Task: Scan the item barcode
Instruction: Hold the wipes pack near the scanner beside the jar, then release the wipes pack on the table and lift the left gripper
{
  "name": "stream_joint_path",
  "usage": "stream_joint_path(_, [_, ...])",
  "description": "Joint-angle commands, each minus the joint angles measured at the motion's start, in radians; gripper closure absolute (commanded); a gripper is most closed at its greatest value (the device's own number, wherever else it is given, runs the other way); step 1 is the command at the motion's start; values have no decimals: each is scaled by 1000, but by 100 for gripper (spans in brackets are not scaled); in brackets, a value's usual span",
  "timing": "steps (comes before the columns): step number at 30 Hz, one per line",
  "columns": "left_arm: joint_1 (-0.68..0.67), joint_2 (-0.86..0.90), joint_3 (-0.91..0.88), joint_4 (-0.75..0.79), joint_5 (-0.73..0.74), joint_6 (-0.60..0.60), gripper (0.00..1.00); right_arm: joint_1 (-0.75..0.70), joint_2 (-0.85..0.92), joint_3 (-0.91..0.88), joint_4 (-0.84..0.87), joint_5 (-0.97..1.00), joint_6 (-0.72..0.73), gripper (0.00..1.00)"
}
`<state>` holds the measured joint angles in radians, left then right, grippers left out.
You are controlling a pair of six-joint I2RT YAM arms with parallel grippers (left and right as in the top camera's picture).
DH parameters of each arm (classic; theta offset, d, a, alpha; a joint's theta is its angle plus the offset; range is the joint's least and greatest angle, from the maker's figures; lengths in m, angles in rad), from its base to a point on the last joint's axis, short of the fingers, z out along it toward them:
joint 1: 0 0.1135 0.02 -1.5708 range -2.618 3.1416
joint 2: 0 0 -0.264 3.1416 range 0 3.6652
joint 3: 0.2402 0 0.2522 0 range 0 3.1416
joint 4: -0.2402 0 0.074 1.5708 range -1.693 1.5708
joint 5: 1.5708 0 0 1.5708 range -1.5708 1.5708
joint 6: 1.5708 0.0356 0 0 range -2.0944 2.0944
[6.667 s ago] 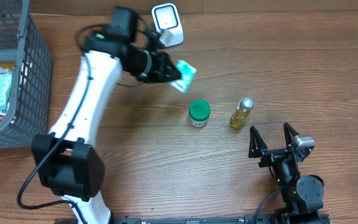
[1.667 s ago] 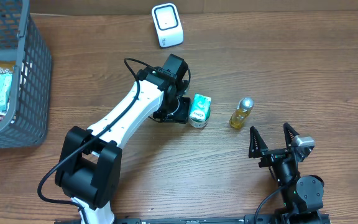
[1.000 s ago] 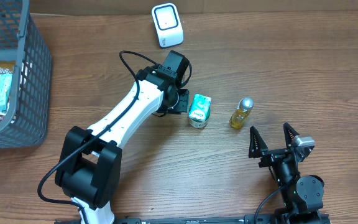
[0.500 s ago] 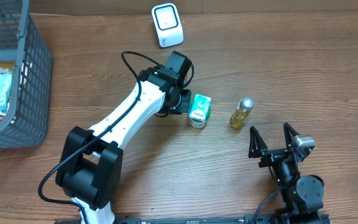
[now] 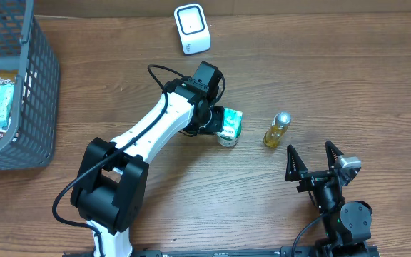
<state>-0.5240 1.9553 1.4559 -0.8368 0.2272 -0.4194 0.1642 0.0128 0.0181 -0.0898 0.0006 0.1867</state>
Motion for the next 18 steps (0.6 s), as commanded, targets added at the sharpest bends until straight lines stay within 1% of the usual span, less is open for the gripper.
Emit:
stream_joint_path(1, [-7, 11, 18, 5, 66, -2, 96, -1, -10, -10, 6, 5, 0, 0])
stream_joint_path(5, [-7, 11, 18, 13, 116, 35, 96, -1, -10, -10, 6, 5, 0, 0])
stream_joint_path(8, [-7, 11, 18, 16, 133, 35, 96, -1, -10, -10, 6, 5, 0, 0])
stream_joint_path(13, [-7, 11, 18, 19, 129, 41, 95, -1, -10, -10, 6, 5, 0, 0])
stream_joint_path(18, [21, 10, 40, -1, 124, 109, 96, -1, -10, -10, 6, 5, 0, 0])
